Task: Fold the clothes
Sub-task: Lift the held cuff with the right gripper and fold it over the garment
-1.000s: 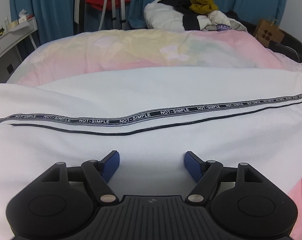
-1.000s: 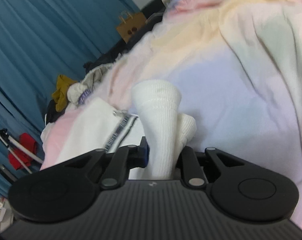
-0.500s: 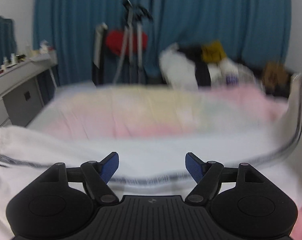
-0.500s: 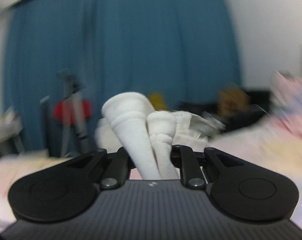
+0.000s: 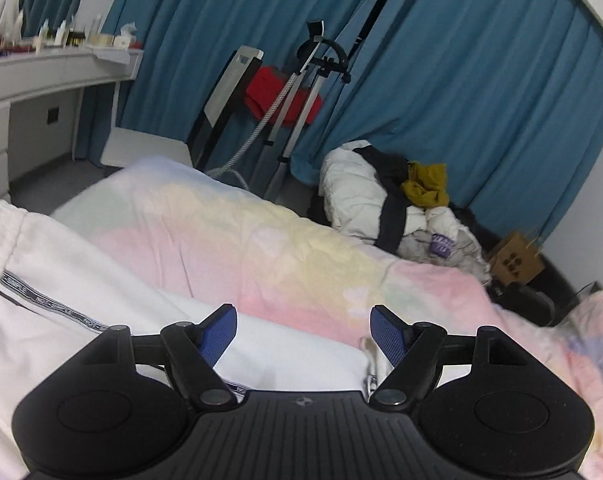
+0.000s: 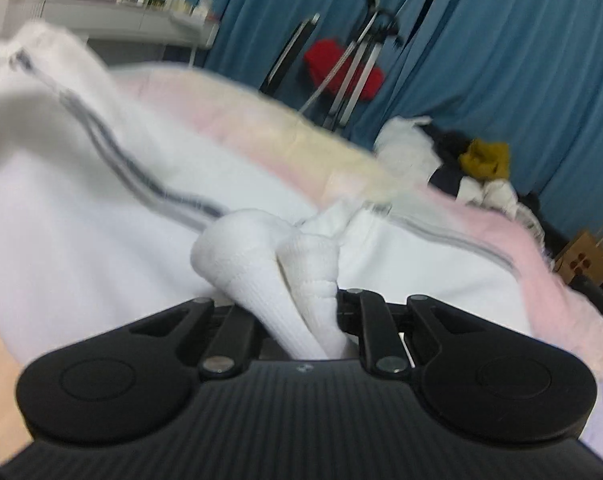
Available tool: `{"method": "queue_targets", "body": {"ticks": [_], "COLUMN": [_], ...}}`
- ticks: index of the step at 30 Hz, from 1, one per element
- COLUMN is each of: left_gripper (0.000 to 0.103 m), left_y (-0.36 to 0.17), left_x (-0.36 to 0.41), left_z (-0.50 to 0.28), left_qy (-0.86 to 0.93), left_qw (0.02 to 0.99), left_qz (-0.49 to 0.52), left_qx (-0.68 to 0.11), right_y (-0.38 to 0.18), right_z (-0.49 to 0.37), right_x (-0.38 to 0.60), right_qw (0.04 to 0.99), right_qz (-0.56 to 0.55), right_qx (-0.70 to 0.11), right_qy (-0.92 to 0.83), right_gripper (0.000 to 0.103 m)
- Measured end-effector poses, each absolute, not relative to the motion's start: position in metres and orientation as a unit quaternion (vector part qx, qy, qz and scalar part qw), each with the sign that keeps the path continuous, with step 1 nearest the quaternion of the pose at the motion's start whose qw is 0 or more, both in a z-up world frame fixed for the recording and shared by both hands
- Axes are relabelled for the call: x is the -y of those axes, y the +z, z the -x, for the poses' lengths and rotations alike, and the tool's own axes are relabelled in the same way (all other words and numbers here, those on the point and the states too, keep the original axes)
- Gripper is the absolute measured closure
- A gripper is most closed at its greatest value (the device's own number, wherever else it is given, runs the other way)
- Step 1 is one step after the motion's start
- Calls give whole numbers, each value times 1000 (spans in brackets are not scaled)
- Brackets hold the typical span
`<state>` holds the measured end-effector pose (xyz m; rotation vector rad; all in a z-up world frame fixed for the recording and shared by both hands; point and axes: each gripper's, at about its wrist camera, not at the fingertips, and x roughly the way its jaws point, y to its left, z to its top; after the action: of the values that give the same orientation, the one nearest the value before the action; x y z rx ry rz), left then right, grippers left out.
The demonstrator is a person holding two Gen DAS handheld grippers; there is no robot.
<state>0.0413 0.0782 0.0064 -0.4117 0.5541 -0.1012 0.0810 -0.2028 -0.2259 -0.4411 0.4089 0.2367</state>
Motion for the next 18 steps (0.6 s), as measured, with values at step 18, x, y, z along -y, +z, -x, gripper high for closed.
{"method": "queue_targets", "body": {"ticks": [18], "left_gripper": [27], "left_y": [-13], "left_x": [-96], "left_z": [-50], "left_qy": [-60], "left_qw": [927], "left_qz": [202], "left_qx": [-311], "right_y": [-221], "right_z": [-32], "right_x": [147], "right_qw": [929], "right_qz": [226], "right_qx": [-140], "right_qy": [257], "right_gripper": [88]}}
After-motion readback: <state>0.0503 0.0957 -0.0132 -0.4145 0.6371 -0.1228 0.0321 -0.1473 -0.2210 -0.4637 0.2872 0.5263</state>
